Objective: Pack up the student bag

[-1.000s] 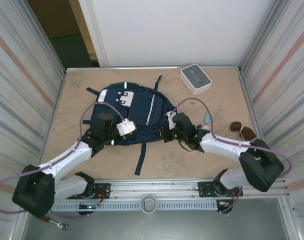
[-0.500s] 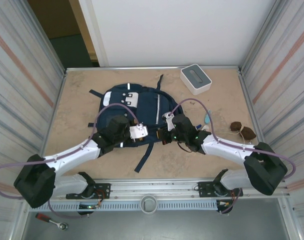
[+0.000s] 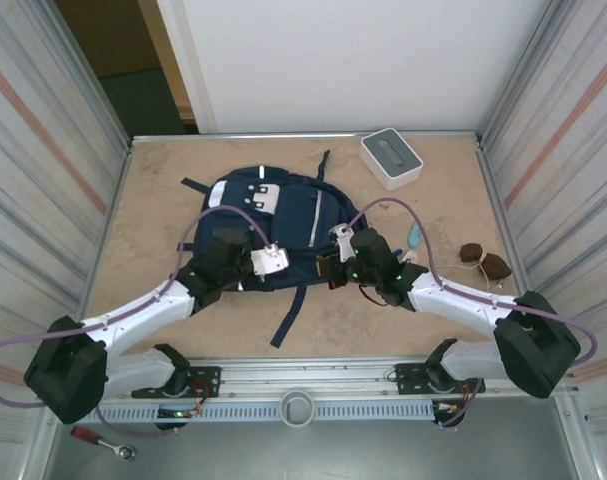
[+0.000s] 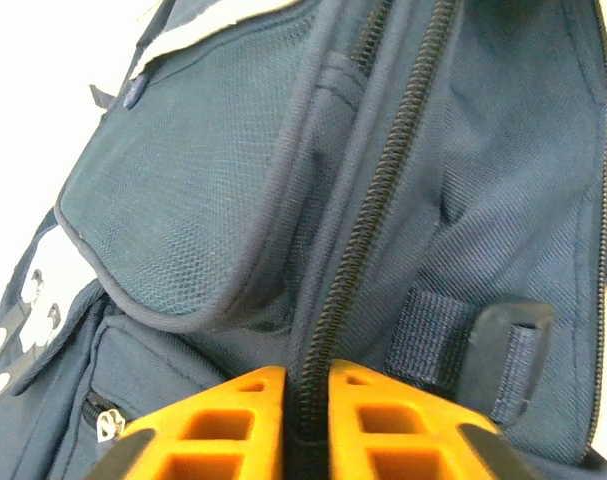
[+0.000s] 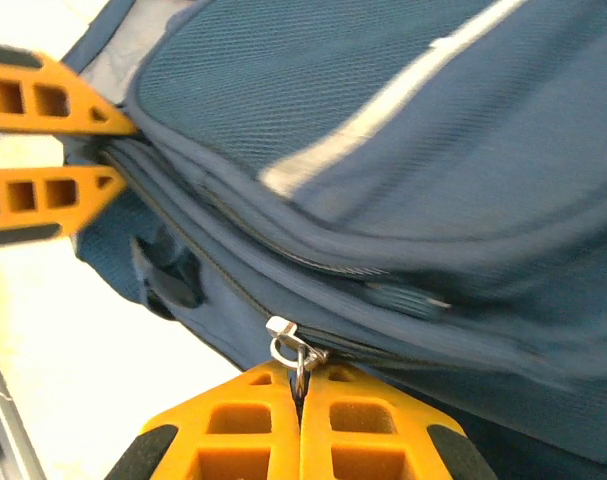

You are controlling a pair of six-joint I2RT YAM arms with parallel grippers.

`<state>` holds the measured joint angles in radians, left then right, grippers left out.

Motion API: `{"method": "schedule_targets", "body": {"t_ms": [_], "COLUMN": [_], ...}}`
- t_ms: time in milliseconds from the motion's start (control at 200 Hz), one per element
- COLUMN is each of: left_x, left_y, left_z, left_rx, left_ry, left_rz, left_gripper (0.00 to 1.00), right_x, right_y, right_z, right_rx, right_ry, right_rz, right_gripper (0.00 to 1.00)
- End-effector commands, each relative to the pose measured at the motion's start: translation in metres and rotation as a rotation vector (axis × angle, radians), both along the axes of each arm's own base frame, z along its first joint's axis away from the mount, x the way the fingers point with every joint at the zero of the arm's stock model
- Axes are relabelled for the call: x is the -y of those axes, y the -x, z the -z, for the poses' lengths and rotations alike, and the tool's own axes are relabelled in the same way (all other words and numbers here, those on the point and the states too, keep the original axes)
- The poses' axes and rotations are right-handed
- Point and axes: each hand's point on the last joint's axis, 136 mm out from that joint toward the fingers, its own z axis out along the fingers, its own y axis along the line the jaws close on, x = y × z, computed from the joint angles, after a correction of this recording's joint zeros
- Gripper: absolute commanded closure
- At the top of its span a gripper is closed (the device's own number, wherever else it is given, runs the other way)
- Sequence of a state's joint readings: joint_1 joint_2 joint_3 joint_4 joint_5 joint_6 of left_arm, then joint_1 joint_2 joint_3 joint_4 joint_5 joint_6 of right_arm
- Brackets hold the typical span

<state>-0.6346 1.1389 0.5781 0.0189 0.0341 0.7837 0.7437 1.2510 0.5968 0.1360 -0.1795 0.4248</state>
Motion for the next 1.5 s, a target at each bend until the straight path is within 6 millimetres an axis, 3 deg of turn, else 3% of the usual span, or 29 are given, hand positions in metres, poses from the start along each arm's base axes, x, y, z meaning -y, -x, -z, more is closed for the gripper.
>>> {"method": "schedule_targets", "body": {"t_ms": [0, 150, 286, 391, 461, 561, 777, 952, 1132, 1278, 1498], "left_x": [-0.025, -0.038, -0.042, -0.032, -0.026, -0.018, 0.021, 0.061, 0.086, 0.090, 0.077], "left_y": [-0.008, -0.015, -0.015, -0.007, -0.001, 0.007, 0.028, 0.025, 0.006, 0.000, 0.002], "left_z": [-0.008, -0.024, -0.035, -0.039, -0.044, -0.051, -0.057, -0.045, -0.040, -0.034, -0.025], "left_rx": [0.021, 0.054, 0.088, 0.087, 0.104, 0.146, 0.183, 0.184, 0.214, 0.201, 0.153], "left_ry": [0.012, 0.088, 0.124, 0.151, 0.166, 0.187, 0.153, 0.039, -0.016, -0.034, -0.029], "left_rz": [-0.086, -0.142, -0.155, -0.088, -0.052, -0.006, 0.156, 0.240, 0.239, 0.232, 0.228], "left_gripper": [0.94, 0.98, 0.95, 0.55, 0.41, 0.31, 0.26, 0.27, 0.31, 0.52, 0.88], "right_x": [0.021, 0.053, 0.044, 0.030, 0.024, 0.020, 0.011, 0.005, 0.002, 0.005, 0.031], "right_y": [-0.009, -0.022, -0.020, -0.017, -0.016, -0.014, -0.008, 0.001, 0.012, 0.017, 0.006], "right_z": [-0.001, 0.019, 0.013, 0.002, -0.003, -0.008, -0.021, -0.039, -0.044, -0.039, -0.019], "right_rx": [0.020, -0.015, -0.009, 0.002, 0.005, 0.008, 0.022, 0.067, 0.074, 0.071, 0.040], "right_ry": [0.037, 0.200, 0.167, 0.100, 0.068, 0.043, -0.013, -0.056, -0.077, -0.066, 0.061], "right_rz": [0.073, 0.200, 0.167, 0.116, 0.095, 0.078, 0.038, -0.014, -0.067, -0.079, 0.037], "right_gripper": [1.00, 1.00, 1.00, 1.00, 1.00, 1.00, 1.00, 1.00, 1.00, 1.00, 1.00]}}
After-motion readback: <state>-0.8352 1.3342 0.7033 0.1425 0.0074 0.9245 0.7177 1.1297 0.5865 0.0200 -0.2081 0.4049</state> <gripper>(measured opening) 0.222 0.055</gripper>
